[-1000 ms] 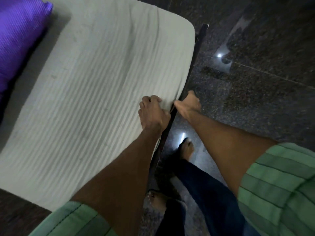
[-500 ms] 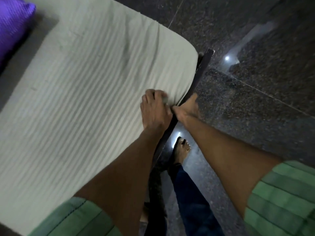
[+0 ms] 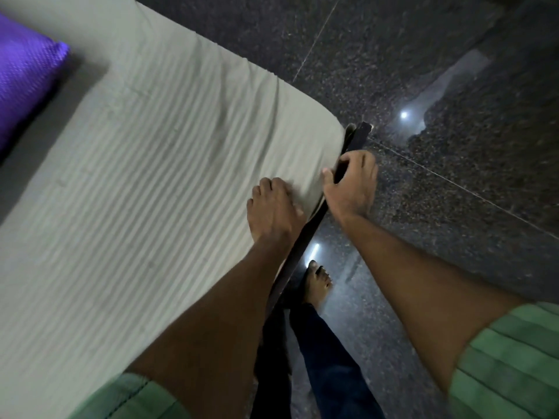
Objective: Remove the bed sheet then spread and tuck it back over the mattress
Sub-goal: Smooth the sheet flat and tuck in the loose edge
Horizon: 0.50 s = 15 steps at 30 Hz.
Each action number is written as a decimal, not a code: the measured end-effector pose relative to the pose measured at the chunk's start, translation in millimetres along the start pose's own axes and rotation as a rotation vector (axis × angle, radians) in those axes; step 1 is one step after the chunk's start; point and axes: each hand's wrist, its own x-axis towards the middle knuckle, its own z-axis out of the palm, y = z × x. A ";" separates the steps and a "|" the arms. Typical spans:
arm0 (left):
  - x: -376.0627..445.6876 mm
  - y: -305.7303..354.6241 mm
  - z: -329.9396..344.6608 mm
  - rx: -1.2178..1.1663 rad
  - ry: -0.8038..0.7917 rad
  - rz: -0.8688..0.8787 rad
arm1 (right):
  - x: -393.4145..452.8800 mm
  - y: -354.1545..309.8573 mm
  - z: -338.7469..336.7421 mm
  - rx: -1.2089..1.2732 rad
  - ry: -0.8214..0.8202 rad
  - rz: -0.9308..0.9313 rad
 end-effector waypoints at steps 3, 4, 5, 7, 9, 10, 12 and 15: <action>15.0 -5.7 -8.7 0.009 0.061 0.028 | 28.0 -15.7 10.8 -0.114 -0.015 0.039; 21.2 -6.9 -10.0 0.015 0.074 0.034 | 37.8 -19.4 13.8 -0.161 -0.027 0.075; 26.3 -6.7 -11.4 0.024 0.083 0.033 | 44.3 -21.7 15.9 -0.222 -0.046 0.074; 33.7 -2.6 -12.4 0.050 0.100 0.020 | 50.0 -19.5 19.8 -0.312 -0.070 0.022; 38.0 5.0 -12.3 0.062 0.109 0.007 | 50.9 -15.2 17.7 -0.307 -0.051 0.064; 39.4 9.4 -11.6 0.060 0.110 0.004 | 52.1 -13.5 15.9 -0.289 -0.043 0.091; 44.8 18.5 -10.8 0.050 0.112 0.015 | 58.5 -11.5 15.0 -0.322 -0.073 0.030; 53.4 30.0 -9.3 0.043 0.116 0.029 | 66.6 -10.2 13.8 -0.324 -0.120 -0.083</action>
